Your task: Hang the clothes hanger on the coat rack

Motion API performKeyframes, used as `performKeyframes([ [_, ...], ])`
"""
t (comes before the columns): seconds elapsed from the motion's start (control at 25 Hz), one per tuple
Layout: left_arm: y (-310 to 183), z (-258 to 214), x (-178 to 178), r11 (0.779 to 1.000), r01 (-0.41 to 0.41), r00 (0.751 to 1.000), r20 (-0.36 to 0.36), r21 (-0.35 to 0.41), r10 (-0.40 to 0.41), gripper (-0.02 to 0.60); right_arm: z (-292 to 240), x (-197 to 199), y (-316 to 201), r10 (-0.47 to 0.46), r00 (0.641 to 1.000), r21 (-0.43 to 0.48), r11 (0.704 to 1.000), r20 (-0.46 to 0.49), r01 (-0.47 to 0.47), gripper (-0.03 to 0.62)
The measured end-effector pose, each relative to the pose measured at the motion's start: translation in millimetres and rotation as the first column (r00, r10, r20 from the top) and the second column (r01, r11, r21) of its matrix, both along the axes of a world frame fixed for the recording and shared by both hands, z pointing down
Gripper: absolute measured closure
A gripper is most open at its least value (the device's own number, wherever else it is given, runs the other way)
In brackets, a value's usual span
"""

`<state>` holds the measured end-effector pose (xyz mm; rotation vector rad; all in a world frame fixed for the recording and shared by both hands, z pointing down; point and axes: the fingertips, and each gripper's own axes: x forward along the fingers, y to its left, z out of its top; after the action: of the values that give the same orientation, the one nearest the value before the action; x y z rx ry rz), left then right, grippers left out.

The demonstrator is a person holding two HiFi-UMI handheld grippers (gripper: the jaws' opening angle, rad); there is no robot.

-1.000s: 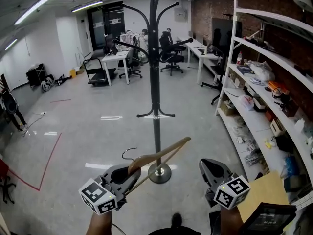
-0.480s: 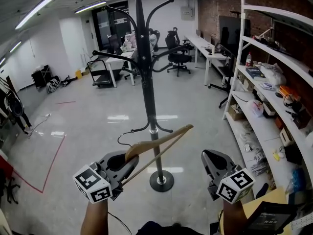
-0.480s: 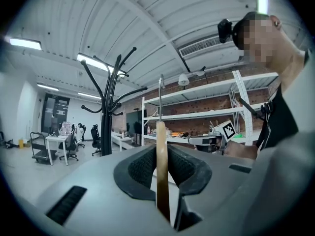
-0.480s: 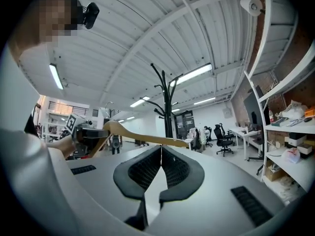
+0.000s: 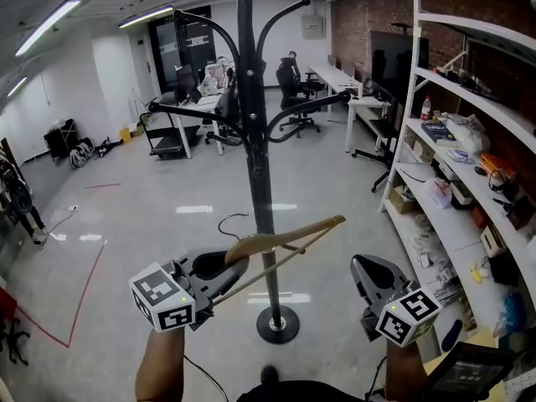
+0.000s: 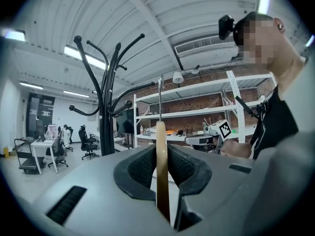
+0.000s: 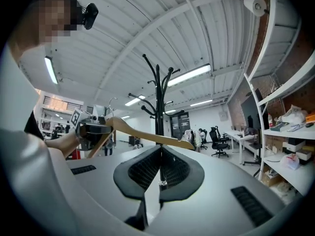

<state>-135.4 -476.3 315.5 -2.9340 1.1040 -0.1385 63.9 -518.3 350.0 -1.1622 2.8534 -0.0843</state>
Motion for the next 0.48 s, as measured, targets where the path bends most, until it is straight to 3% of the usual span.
performKeyframes([
  [0.24,-50,-7,-24,1.0,-0.023,1.0,0.007,-0.009,0.023,0.529,1,-12,-29,0.054,0.999,0.004,0.999,0.007,-0.054,0.586],
  [0.48,-92,-12,-31,0.995,-0.096,0.995,-0.005,-0.03,0.096,0.529,9,-12,-49,0.11,0.994,-0.02,0.994,0.001,-0.11,0.586],
])
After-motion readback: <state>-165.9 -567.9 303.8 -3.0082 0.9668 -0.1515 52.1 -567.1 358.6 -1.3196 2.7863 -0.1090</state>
